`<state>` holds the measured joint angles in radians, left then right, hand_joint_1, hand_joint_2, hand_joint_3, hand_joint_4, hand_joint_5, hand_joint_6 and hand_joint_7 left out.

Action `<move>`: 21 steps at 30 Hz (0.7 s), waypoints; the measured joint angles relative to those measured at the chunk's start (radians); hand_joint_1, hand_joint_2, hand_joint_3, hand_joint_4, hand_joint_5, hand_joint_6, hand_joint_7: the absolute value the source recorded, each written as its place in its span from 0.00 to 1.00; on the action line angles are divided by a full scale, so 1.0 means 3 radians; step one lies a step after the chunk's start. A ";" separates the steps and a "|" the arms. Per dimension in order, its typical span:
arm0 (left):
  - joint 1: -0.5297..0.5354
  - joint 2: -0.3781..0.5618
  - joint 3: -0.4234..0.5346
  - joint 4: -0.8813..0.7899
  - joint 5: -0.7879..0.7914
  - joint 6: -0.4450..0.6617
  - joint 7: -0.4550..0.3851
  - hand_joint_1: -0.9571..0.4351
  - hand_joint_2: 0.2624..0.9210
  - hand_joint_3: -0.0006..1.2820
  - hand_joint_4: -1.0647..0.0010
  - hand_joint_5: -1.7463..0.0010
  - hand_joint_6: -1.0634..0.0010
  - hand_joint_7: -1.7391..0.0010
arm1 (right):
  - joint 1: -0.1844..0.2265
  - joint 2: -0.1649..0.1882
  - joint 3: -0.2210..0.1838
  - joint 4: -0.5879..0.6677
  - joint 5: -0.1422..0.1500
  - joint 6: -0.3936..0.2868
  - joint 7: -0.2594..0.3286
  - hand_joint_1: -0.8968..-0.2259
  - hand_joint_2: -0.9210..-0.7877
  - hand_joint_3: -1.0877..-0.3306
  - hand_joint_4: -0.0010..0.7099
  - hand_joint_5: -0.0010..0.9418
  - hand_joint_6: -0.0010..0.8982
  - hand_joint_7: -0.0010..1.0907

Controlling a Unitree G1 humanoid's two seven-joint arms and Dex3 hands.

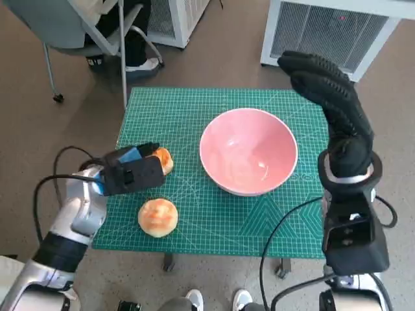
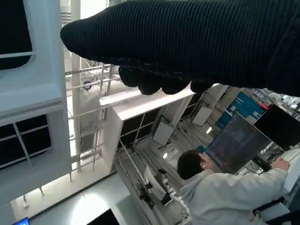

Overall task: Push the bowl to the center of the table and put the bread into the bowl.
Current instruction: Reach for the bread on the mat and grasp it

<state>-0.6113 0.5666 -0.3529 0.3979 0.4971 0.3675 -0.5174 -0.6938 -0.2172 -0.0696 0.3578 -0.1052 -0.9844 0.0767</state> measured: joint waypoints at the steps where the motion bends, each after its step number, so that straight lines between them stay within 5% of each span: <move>1: -0.0039 -0.0017 -0.0005 0.0092 0.0002 -0.0035 0.0022 0.32 1.00 0.17 0.85 1.00 0.76 1.00 | 0.0005 0.0000 0.0003 -0.0004 -0.0001 0.0000 -0.0005 0.42 0.00 0.43 0.44 0.01 0.00 0.65; 6: -0.0211 -0.0099 -0.0007 0.0572 0.0000 -0.0194 0.0159 0.35 1.00 0.16 0.73 0.97 0.71 0.98 | 0.0017 0.0003 0.0028 -0.0021 0.0000 0.0012 -0.0011 0.42 0.00 0.43 0.44 0.01 0.00 0.65; 9: -0.0280 -0.0135 0.0014 0.0770 -0.0013 -0.0281 0.0255 0.41 1.00 0.14 0.57 0.94 0.64 0.97 | 0.0028 0.0002 0.0034 -0.0043 0.0000 0.0032 -0.0011 0.42 0.00 0.43 0.45 0.01 0.00 0.65; 10: -0.0295 -0.0149 0.0029 0.0822 -0.0023 -0.0312 0.0294 0.44 1.00 0.13 0.47 0.92 0.59 0.95 | 0.0031 0.0002 0.0036 -0.0052 0.0001 0.0039 -0.0011 0.42 0.00 0.42 0.45 0.01 0.00 0.65; 12: -0.0304 -0.0177 0.0071 0.0897 -0.0054 -0.0385 0.0404 0.49 1.00 0.11 0.45 0.73 0.49 0.91 | 0.0039 0.0002 0.0041 -0.0078 0.0003 0.0057 -0.0011 0.42 0.00 0.42 0.45 0.01 0.00 0.65; 14: -0.0300 -0.0197 0.0116 0.0957 -0.0082 -0.0467 0.0519 0.60 1.00 0.13 0.44 0.41 0.52 0.57 | 0.0047 0.0002 0.0044 -0.0101 0.0007 0.0070 -0.0011 0.43 0.00 0.43 0.45 0.01 0.00 0.65; 16: -0.0288 -0.0201 0.0158 0.0989 -0.0108 -0.0560 0.0618 0.64 1.00 0.13 0.44 0.30 0.50 0.47 | 0.0057 0.0002 0.0047 -0.0115 0.0009 0.0081 -0.0010 0.43 0.00 0.43 0.46 0.01 0.00 0.65; 21: -0.0213 -0.0190 0.0280 0.0953 -0.0210 -0.0811 0.0732 0.68 1.00 0.11 0.42 0.25 0.50 0.35 | 0.0101 0.0003 0.0058 -0.0135 0.0014 0.0092 -0.0010 0.45 0.00 0.43 0.46 0.01 0.00 0.65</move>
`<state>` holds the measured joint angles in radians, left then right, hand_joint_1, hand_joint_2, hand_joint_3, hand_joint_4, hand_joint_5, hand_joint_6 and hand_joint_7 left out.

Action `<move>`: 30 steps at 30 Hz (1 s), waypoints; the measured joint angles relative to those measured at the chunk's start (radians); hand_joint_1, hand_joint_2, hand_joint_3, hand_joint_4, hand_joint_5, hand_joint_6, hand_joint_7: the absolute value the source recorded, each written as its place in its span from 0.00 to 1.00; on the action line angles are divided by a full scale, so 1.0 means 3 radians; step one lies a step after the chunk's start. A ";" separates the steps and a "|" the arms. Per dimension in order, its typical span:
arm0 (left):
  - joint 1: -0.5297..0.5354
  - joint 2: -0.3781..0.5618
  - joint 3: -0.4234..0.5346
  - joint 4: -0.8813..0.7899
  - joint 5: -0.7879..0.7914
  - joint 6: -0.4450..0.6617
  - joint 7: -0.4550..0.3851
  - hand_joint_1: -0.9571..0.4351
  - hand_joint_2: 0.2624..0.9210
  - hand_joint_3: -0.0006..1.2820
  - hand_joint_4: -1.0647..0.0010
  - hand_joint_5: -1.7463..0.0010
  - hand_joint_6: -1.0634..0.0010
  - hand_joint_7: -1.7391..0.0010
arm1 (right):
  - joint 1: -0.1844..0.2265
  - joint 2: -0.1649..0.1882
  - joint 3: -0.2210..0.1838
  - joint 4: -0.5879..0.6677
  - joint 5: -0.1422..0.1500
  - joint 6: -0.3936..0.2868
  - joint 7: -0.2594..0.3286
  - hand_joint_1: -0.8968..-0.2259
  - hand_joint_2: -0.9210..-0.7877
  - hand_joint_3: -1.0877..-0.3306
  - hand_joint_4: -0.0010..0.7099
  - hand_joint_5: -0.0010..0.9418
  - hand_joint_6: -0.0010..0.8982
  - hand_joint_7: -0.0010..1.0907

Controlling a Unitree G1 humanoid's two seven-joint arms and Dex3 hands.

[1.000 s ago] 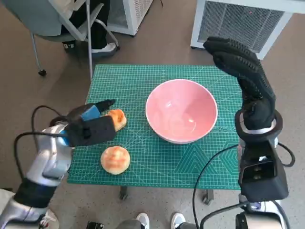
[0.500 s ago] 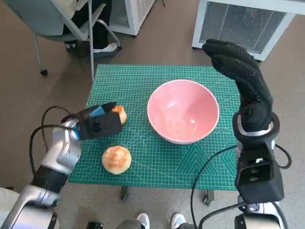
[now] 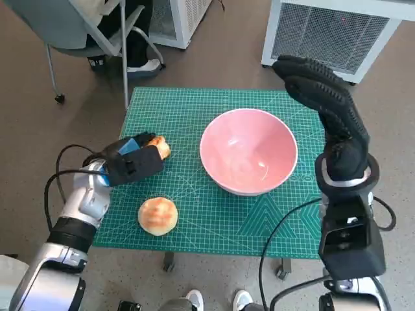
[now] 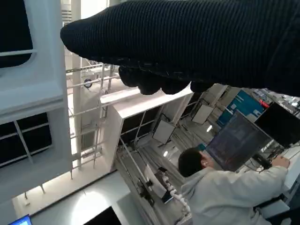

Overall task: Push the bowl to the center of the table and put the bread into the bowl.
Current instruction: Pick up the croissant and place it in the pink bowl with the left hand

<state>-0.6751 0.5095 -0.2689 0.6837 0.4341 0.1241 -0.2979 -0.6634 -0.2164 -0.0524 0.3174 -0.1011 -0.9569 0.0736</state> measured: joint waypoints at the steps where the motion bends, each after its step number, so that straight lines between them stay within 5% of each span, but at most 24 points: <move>1: 0.0023 0.0004 0.0024 -0.0038 -0.0023 -0.0032 -0.0001 0.68 1.00 0.12 0.41 0.25 0.51 0.34 | 0.0005 0.0000 0.0002 -0.0001 0.0001 0.0002 0.0000 0.45 0.00 0.43 0.46 0.01 0.00 0.65; 14: 0.0232 0.0090 0.0425 -0.1271 -0.0197 0.0021 -0.0092 0.69 1.00 0.09 0.39 0.27 0.47 0.33 | 0.0016 0.0004 0.0036 -0.0003 0.0055 0.0012 0.0000 0.45 0.00 0.43 0.45 0.01 0.00 0.65; 30: -0.0097 -0.0116 0.0659 -0.2501 -0.0177 0.0082 0.0237 0.69 0.99 0.03 0.31 0.34 0.37 0.38 | 0.0037 0.0014 0.0044 -0.0002 0.0063 0.0015 0.0000 0.47 0.00 0.43 0.45 0.01 0.00 0.65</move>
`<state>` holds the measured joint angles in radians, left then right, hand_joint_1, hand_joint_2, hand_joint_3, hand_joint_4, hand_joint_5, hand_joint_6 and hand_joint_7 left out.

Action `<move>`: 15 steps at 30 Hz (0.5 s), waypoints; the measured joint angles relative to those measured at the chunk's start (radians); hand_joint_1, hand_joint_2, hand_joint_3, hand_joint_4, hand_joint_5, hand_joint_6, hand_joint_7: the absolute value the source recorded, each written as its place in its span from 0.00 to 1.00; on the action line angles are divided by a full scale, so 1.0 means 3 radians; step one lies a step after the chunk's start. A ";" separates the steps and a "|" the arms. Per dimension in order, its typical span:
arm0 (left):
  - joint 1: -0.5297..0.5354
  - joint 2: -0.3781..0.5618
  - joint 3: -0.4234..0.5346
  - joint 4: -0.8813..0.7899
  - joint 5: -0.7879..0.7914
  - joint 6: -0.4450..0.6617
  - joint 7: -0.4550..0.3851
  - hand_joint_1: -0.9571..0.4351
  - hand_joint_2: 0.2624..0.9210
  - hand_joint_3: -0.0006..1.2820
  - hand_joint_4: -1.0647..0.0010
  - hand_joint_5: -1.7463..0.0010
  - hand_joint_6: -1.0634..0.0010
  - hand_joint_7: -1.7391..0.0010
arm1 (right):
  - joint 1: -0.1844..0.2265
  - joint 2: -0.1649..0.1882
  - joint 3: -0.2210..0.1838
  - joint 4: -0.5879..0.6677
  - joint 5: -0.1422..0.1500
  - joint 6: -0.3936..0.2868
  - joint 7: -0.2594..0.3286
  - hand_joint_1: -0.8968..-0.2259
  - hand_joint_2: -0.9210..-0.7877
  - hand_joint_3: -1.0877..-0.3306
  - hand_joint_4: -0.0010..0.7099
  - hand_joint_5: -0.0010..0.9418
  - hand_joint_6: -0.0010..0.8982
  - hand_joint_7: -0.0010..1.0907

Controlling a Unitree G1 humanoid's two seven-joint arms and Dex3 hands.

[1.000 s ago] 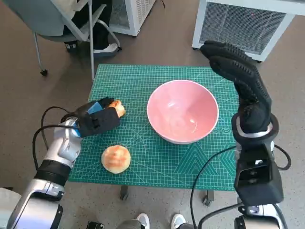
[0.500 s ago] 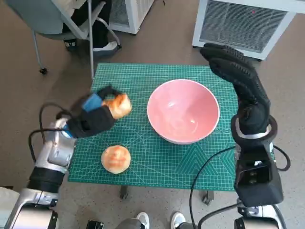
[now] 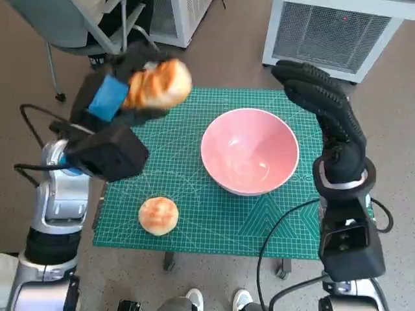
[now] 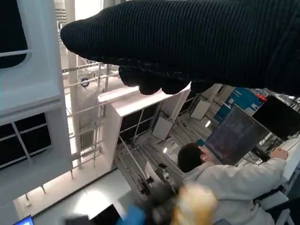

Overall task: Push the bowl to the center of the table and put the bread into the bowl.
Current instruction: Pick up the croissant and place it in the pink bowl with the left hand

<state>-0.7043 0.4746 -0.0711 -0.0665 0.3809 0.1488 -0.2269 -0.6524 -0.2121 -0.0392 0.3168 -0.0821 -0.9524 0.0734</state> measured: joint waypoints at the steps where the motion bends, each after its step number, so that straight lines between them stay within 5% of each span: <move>1: -0.0019 -0.0021 -0.0017 -0.0019 0.0000 -0.0018 0.0002 0.69 0.99 0.03 0.31 0.34 0.37 0.38 | 0.0003 0.0001 0.0000 0.0000 0.0000 0.0001 0.0000 0.47 0.00 0.43 0.45 0.01 0.00 0.65; 15: -0.0302 -0.0353 -0.0463 0.0311 -0.0087 -0.0525 -0.0215 0.69 1.00 0.03 0.28 0.39 0.41 0.32 | 0.0043 0.0060 0.0000 -0.0060 -0.0002 0.0050 -0.0006 0.49 0.00 0.43 0.46 0.01 0.00 0.65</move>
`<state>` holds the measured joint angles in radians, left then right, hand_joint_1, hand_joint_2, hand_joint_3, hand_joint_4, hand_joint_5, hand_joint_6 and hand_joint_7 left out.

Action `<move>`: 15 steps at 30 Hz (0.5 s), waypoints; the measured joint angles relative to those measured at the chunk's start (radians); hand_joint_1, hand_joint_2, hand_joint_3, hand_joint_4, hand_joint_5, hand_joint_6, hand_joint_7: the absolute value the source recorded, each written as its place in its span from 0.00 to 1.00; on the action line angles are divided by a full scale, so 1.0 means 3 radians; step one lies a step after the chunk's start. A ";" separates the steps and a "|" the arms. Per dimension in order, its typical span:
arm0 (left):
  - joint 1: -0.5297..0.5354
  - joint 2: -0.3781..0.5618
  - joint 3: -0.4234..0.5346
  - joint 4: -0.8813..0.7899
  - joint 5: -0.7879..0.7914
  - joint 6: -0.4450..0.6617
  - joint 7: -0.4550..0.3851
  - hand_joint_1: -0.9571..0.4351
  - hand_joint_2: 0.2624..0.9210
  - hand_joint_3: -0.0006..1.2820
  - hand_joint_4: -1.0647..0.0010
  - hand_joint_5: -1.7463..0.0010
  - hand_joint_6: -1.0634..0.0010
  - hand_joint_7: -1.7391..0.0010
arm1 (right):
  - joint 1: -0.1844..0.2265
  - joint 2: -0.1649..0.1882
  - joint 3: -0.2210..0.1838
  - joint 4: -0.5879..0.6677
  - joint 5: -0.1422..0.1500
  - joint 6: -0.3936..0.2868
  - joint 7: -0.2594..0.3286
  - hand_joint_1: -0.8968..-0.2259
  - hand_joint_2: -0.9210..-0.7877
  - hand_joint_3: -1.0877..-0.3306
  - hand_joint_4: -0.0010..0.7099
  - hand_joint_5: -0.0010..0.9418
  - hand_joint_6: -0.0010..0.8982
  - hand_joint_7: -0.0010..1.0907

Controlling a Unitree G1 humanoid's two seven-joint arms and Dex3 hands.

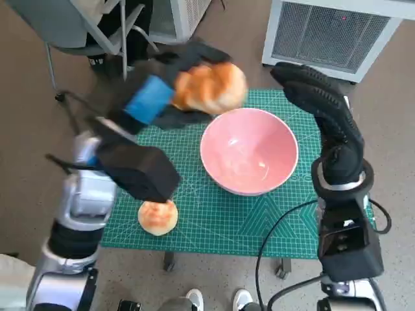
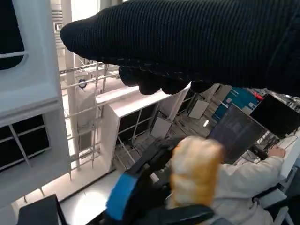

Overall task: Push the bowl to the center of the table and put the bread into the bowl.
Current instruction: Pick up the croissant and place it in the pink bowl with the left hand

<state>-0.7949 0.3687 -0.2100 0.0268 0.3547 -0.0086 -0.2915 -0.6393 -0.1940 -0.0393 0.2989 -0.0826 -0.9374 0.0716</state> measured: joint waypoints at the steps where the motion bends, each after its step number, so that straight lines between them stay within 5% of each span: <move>1: -0.0017 -0.0023 -0.0032 0.0065 0.0000 -0.0033 -0.0006 0.69 1.00 0.03 0.28 0.39 0.41 0.32 | 0.0005 0.0000 -0.0001 -0.0008 0.0001 0.0004 0.0000 0.49 0.00 0.43 0.46 0.01 0.00 0.65; 7: -0.0095 -0.0131 -0.0176 0.0475 0.0007 -0.0158 -0.0054 0.69 1.00 0.06 0.33 0.37 0.45 0.29 | 0.0051 -0.0005 -0.0011 -0.0040 0.0006 0.0012 0.0000 0.46 0.00 0.43 0.46 0.01 0.00 0.65; 10: -0.0129 -0.0172 -0.0248 0.0654 0.0018 -0.0170 -0.0120 0.69 1.00 0.13 0.41 0.30 0.57 0.23 | 0.0086 -0.0012 -0.0018 -0.0053 0.0006 0.0013 0.0000 0.45 0.00 0.43 0.46 0.01 0.00 0.65; 11: -0.0134 -0.0180 -0.0270 0.0704 0.0020 -0.0170 -0.0149 0.67 0.97 0.13 0.52 0.45 0.64 0.41 | 0.0095 -0.0013 -0.0020 -0.0058 0.0006 0.0013 0.0000 0.45 0.00 0.43 0.46 0.01 0.00 0.65; 15: -0.0183 -0.0195 -0.0357 0.0915 0.0004 -0.0189 -0.0366 0.60 0.99 0.06 0.69 0.86 0.72 0.81 | 0.0107 -0.0021 -0.0037 -0.0083 0.0004 0.0013 0.0000 0.45 0.00 0.43 0.45 0.01 0.00 0.64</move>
<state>-0.8496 0.3103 -0.3172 0.3014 0.3559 -0.0654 -0.4014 -0.6072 -0.2003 -0.0503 0.2741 -0.0813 -0.9334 0.0717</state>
